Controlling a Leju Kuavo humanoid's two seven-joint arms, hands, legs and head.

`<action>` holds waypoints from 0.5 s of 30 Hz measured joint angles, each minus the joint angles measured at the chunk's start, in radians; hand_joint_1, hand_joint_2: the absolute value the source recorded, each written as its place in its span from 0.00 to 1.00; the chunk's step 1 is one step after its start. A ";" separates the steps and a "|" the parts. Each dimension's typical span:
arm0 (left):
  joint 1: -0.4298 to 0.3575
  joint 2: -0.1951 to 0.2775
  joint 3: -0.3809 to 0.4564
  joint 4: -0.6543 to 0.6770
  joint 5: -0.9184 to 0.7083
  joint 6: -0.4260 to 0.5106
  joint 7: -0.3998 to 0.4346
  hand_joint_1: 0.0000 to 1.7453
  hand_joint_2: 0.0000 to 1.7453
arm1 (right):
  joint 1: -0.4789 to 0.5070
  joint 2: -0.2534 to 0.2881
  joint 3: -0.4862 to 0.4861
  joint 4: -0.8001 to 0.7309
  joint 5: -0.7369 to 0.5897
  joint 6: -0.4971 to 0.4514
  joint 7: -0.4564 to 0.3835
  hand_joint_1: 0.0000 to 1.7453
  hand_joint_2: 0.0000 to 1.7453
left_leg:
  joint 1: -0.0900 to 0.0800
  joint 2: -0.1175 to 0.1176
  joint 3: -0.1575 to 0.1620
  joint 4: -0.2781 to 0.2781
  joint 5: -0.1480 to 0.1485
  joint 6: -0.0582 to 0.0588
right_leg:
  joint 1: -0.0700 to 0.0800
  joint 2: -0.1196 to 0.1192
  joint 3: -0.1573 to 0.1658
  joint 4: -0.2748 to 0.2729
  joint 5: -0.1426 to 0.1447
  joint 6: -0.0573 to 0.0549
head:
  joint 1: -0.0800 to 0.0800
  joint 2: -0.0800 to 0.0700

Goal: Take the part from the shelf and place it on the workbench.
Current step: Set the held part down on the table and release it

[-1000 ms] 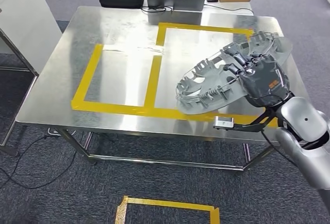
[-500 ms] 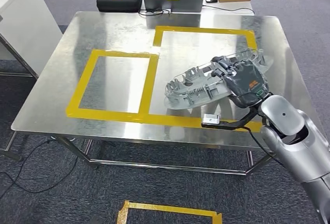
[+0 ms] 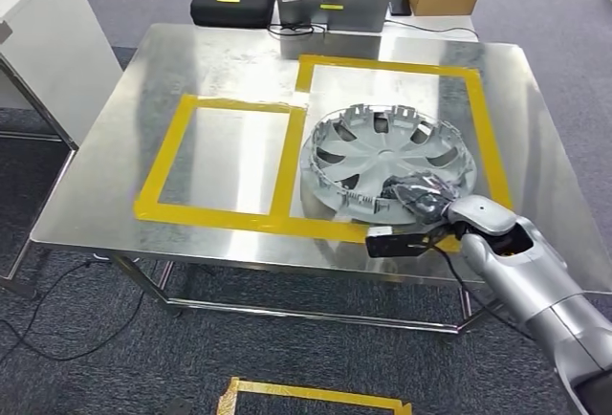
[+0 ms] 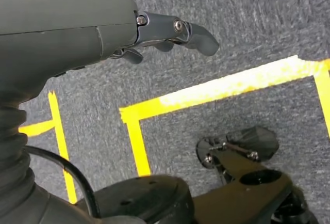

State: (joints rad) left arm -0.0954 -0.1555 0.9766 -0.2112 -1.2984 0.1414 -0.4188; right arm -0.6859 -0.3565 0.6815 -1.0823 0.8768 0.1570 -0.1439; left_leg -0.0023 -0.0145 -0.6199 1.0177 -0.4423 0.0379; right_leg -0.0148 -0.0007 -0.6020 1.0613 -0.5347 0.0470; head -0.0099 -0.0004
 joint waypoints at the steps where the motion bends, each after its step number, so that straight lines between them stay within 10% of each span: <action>1: 0.000 0.000 -0.001 0.000 0.000 0.004 0.000 0.00 1.00 | -0.003 -0.001 0.008 0.026 -0.016 0.011 -0.001 0.75 0.75 | 0.001 0.000 0.002 -0.003 0.000 0.003 | -0.001 0.000 -0.028 0.054 -0.026 0.003 | 0.001 0.000; 4: 0.001 -0.001 -0.003 0.000 -0.003 0.013 -0.001 0.00 1.00 | -0.001 -0.007 0.030 0.089 -0.044 0.016 0.003 0.00 0.00 | 0.000 0.000 0.003 -0.002 -0.003 0.008 | -0.001 0.000 -0.123 0.221 -0.079 0.011 | 0.002 0.000; 8: 0.001 -0.002 -0.005 0.000 0.000 0.037 -0.006 0.00 1.00 | 0.003 -0.020 0.051 0.119 -0.072 -0.007 0.011 0.00 0.00 | -0.001 0.000 0.006 0.006 -0.013 0.001 | -0.002 -0.002 -0.054 0.044 0.038 0.011 | 0.003 0.000; 12: 0.003 -0.002 -0.004 0.000 0.017 0.066 -0.012 0.00 0.00 | 0.010 -0.038 0.061 0.110 -0.131 -0.022 0.012 0.00 0.00 | -0.005 -0.001 0.005 0.014 -0.018 -0.013 | 0.002 0.001 -0.007 -0.039 0.055 -0.008 | 0.001 0.000; 15: 0.004 0.000 -0.004 0.000 0.024 0.076 -0.014 0.00 0.00 | 0.027 -0.056 0.054 0.071 -0.185 -0.039 0.006 0.00 0.00 | -0.002 0.002 -0.010 0.056 -0.051 -0.028 | -0.003 -0.001 0.000 -0.042 0.056 -0.025 | 0.000 0.000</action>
State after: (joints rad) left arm -0.0916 -0.1554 0.9727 -0.2113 -1.2739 0.2179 -0.4323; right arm -0.6585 -0.4122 0.7354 -1.0113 0.6917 0.1175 -0.1382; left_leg -0.0047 -0.0123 -0.6300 1.0737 -0.4935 0.0098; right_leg -0.0176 -0.0020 -0.6017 1.0191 -0.4792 0.0221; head -0.0095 -0.0004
